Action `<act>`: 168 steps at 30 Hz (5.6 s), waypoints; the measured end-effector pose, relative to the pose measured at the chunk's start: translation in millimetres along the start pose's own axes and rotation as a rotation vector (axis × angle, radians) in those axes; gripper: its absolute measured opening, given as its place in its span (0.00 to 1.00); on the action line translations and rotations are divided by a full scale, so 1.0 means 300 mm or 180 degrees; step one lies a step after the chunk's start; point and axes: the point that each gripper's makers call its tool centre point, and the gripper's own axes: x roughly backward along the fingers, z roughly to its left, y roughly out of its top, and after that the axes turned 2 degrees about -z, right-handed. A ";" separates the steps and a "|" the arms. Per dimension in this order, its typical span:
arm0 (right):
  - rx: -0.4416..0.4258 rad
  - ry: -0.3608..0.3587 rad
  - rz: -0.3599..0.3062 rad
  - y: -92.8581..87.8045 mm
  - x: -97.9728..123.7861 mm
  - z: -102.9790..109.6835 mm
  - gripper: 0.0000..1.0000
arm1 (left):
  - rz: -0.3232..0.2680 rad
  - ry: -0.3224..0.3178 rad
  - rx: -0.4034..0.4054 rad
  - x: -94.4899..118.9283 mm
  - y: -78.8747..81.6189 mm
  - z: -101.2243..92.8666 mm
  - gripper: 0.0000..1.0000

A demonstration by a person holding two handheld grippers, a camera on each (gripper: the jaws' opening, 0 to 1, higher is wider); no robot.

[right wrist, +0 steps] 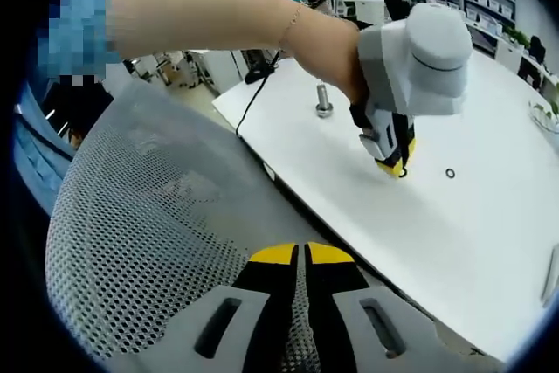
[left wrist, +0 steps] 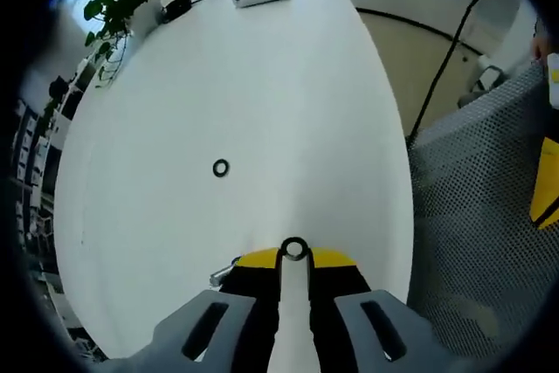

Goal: Place the washer onto the threaded stud by aligning its center hole with the stud, sliding it down to the base, and recovering from edge contact or off-axis alignment until the washer reaches the visible bottom stop.

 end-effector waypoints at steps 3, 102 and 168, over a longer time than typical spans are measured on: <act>-0.0010 -0.0009 -0.0008 0.000 0.001 -0.001 0.06 | -0.0010 0.0047 0.0033 0.038 -0.020 0.017 0.08; -0.0159 -0.0011 -0.0060 0.001 0.002 -0.002 0.07 | -0.0035 -0.0110 -0.0383 -0.136 0.198 0.180 0.23; -0.0090 0.0040 -0.0091 0.006 0.006 0.009 0.06 | 0.0430 -0.0137 -0.0226 0.112 0.044 0.158 0.08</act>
